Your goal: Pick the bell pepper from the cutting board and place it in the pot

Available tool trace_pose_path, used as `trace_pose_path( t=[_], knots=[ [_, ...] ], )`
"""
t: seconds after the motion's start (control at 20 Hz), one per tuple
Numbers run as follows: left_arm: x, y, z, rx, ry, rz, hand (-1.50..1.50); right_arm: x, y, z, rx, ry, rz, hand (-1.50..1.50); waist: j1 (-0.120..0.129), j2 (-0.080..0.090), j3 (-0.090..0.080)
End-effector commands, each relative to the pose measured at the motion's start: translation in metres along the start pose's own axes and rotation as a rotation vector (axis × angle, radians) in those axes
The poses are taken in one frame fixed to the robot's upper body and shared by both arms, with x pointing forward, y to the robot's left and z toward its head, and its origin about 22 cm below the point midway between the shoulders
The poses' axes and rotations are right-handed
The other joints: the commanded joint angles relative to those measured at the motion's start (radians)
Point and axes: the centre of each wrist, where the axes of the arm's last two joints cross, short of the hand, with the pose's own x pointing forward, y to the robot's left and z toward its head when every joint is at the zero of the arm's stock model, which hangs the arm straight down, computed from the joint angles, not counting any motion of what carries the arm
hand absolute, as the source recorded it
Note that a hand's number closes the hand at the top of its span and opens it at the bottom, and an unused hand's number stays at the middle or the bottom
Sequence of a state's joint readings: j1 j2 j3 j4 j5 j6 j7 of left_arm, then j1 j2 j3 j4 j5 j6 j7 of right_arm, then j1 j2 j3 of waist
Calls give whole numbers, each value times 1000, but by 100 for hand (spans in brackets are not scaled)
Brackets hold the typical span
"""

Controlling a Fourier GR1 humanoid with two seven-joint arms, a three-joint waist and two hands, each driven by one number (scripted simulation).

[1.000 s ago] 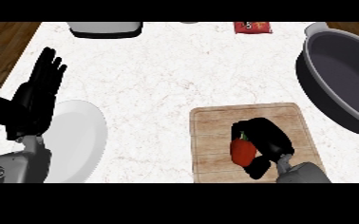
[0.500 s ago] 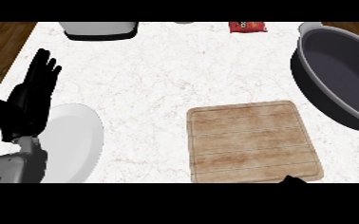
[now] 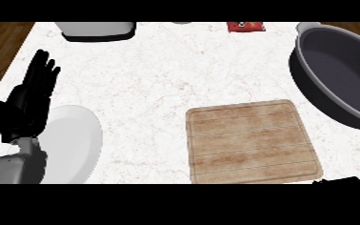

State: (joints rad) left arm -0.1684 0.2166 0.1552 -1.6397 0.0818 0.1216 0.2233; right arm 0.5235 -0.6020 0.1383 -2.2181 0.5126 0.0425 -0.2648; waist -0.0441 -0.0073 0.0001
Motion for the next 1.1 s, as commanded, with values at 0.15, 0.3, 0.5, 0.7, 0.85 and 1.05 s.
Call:
trace_pose_path(
  t=[0.15,0.3,0.5,0.7,0.85,1.05],
  knots=[
    [-8,-3,7,-2,6,13,0,1,-63,22,-341,43,-46,150,14,3,0],
    [13,-11,1,-27,-11,6,0,-29,-92,27,-424,93,-30,150,31,5,0],
    [-5,-11,2,-31,-6,4,0,-48,-129,32,-457,143,-87,150,37,7,0],
    [14,3,-9,-50,-16,-1,0,-75,-159,3,-440,164,-121,150,51,9,0],
    [2,-14,-1,-31,-27,-2,0,-99,-149,-14,-454,202,-140,150,52,9,0],
    [10,-9,-5,-84,-28,14,0,-144,-153,-32,-463,269,-136,150,72,13,1]
  ],
)
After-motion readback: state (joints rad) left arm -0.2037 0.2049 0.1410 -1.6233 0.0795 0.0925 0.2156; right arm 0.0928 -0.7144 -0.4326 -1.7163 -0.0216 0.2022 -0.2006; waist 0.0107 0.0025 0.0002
